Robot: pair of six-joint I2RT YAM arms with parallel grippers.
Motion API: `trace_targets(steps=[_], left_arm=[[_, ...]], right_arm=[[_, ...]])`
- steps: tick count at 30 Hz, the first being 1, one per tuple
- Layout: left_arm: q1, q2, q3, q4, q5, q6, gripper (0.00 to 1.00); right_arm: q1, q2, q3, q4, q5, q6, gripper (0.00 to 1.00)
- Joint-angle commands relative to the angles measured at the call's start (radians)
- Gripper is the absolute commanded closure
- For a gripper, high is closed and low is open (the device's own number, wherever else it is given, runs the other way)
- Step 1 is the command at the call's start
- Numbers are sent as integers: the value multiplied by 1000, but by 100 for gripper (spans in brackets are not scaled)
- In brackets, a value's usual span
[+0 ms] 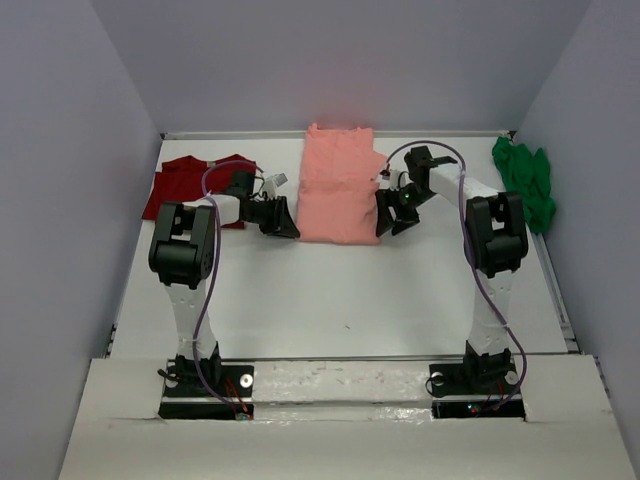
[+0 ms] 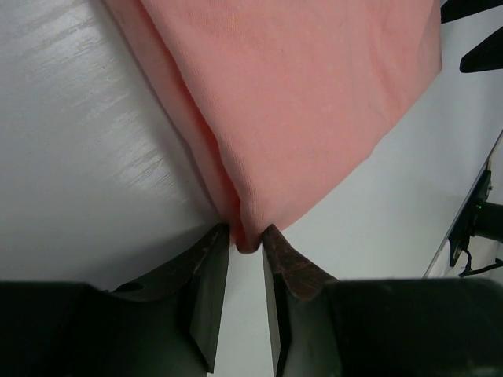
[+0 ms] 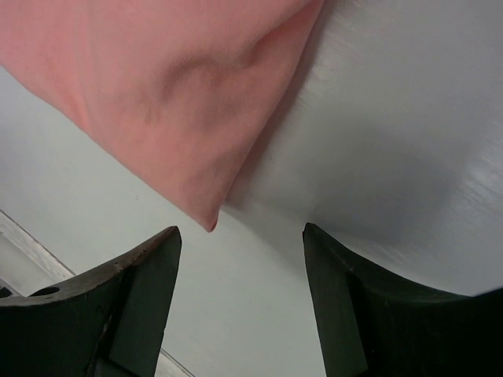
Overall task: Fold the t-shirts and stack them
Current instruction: Fold the tshirt
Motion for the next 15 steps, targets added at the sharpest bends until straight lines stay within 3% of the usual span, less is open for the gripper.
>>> trace_targets(steps=[1,6,9,15], left_arm=[[-11,11,34,-2,-11,-7,62],[-31,8,43,-10,-6,1,67],[-42,11,56,-21,-12,6,100],[-47,15,56,-25,-18,12,100]], right_arm=[[-5,5,54,-24,-43,-12,30],[-5,20,77,-34,-58,-12,30],[-5,31,77,-37,-66,-13,29],[-5,34,57,-37,-83,-20,29]])
